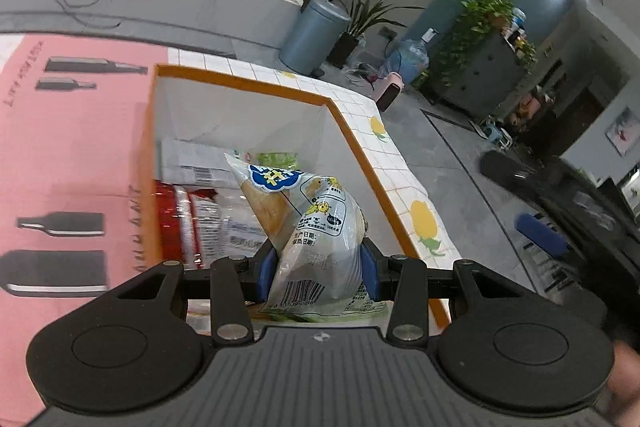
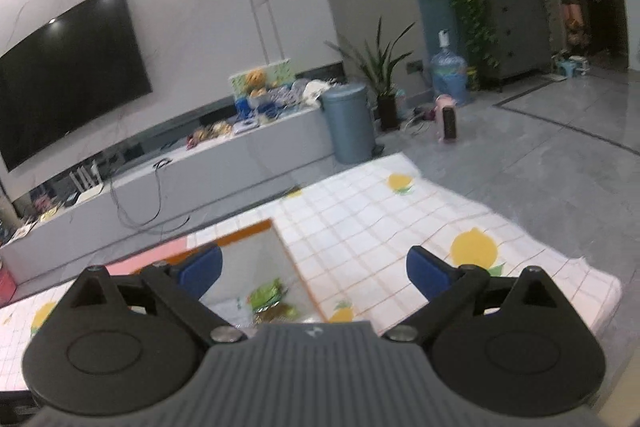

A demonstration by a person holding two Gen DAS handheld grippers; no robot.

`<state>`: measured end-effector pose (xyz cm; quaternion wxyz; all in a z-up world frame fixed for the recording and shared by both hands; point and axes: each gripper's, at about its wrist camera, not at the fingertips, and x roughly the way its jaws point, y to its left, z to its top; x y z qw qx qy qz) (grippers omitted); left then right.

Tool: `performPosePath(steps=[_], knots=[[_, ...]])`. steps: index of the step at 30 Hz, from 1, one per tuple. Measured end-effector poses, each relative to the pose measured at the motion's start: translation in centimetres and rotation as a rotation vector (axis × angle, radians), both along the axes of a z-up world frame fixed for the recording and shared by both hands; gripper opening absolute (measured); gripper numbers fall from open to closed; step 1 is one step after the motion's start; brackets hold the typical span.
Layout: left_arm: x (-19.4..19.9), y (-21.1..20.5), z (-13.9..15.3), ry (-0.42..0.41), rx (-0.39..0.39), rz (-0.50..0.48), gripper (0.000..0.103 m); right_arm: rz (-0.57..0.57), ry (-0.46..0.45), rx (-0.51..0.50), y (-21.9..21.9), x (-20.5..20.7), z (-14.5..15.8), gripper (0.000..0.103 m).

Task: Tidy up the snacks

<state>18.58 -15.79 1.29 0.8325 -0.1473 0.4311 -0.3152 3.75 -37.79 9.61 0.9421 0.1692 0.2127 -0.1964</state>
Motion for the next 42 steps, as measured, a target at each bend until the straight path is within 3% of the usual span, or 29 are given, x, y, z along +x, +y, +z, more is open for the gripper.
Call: performPosePath(steps=[4, 10, 13, 15, 16, 17, 19, 23, 27, 32, 35, 38, 42], knots=[[0.9, -2.3, -1.0, 0.029, 0.001, 0.0, 0.048, -0.007, 0.014, 0.031, -1.0, -0.1, -0.7, 0.096], [1.5, -4.8, -1.5, -0.029, 0.087, 0.017, 0.049, -0.028, 0.036, 0.043, -1.5, -0.2, -1.4, 0.096], [1.4, -5.3, -1.5, -0.042, 0.081, -0.023, 0.051, -0.03, 0.025, 0.038, -1.4, -0.2, -1.2, 0.096], [1.0, -5.3, -1.0, -0.08, 0.077, -0.036, 0.074, -0.026, 0.023, 0.045, -1.5, -0.2, -1.3, 0.096], [0.4, -5.0, -0.7, -0.12, 0.077, -0.034, 0.098, -0.022, 0.025, 0.046, -1.5, -0.1, -1.3, 0.096], [-0.3, -4.5, -0.3, -0.169, 0.071, -0.016, 0.103, -0.018, 0.032, 0.042, -1.4, 0.0, -1.4, 0.096], [-1.8, -3.8, 0.4, -0.25, 0.089, 0.026, 0.103, -0.025, 0.042, 0.028, -1.4, 0.0, -1.4, 0.096], [-4.6, -2.4, 2.0, -0.339, 0.207, 0.078, 0.103, -0.035, 0.043, 0.022, -1.6, -0.3, -1.2, 0.096], [-8.3, 0.5, 3.6, -0.428, 0.225, 0.125, 0.103, -0.015, 0.039, 0.028, -1.5, -0.7, -0.9, 0.096], [-11.8, 3.5, 5.6, -0.413, 0.209, 0.122, 0.103, 0.062, 0.058, 0.089, -0.4, -3.5, -0.8, 0.096], [-13.7, 5.4, 6.3, -0.355, 0.177, 0.164, 0.103, 0.139, 0.095, 0.116, 1.9, -6.2, -1.3, 0.1], [-15.1, 5.8, 6.6, -0.299, 0.253, 0.192, 0.103, 0.239, 0.167, 0.098, 5.0, -9.1, -2.5, 0.1], [-17.5, 6.2, 6.7, -0.308, 0.333, 0.28, 0.103, 0.232, 0.261, 0.019, 8.4, -12.6, -3.4, 0.1]])
